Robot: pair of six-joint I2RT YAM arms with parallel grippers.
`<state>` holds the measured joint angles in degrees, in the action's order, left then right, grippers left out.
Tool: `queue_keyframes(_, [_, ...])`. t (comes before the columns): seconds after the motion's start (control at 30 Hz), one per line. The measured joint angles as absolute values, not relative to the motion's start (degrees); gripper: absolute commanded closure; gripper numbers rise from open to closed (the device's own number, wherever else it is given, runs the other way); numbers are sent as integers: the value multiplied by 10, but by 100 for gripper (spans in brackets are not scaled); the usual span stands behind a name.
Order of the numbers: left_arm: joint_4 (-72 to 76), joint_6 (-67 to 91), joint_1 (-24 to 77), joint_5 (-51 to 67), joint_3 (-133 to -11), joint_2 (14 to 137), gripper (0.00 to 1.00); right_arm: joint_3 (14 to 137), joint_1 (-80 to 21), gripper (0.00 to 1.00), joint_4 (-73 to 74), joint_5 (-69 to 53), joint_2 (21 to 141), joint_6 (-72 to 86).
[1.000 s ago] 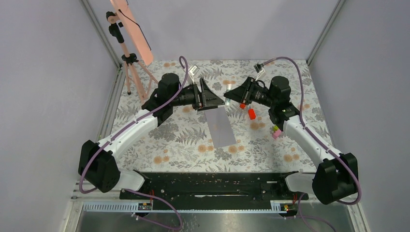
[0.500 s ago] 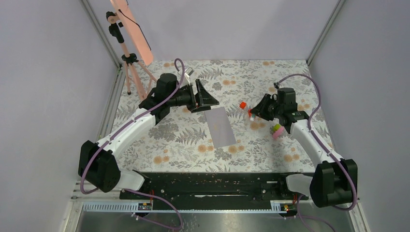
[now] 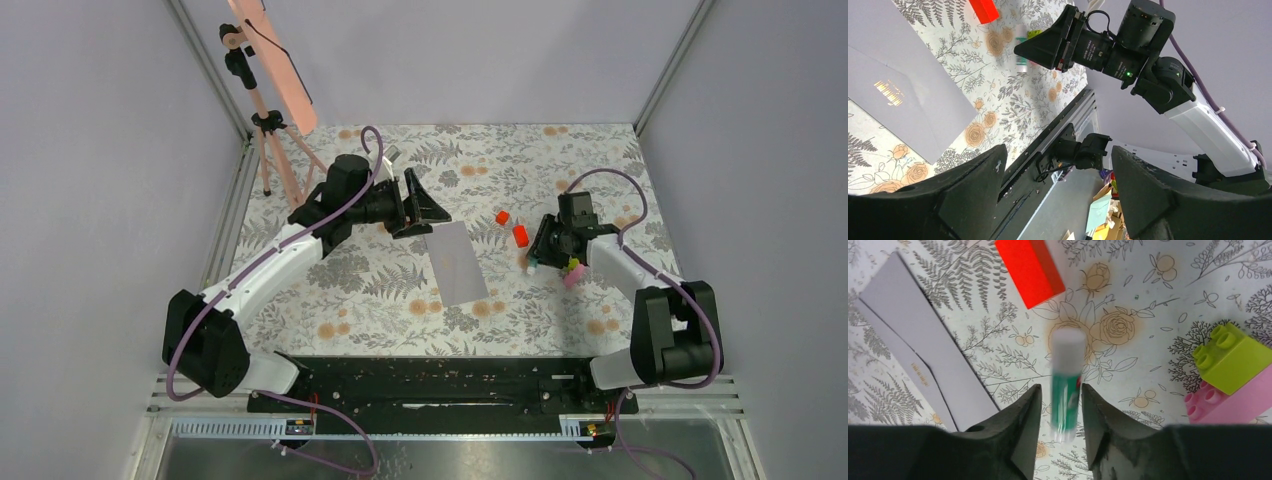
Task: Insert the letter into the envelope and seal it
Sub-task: Place the solid glue at the center of the board, then reset both arms
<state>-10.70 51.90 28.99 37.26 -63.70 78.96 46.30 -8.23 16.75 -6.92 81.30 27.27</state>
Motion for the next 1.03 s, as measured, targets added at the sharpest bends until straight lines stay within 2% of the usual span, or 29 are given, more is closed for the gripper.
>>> queue_keyframes(0.17, [-109,519,290,367,-636,795,24,463,-82,39,174,-50,826,265])
queue_keyframes(0.53, [-110,515,279,339,-623,790,24,486,-82,36,211,16,732,273])
queue_keyframes(0.7, [-132,498,262,321,-626,773,24,526,-82,36,218,47,667,301])
queue_keyframes(1.03, [-163,467,237,310,-630,750,24,564,-82,37,222,111,613,303])
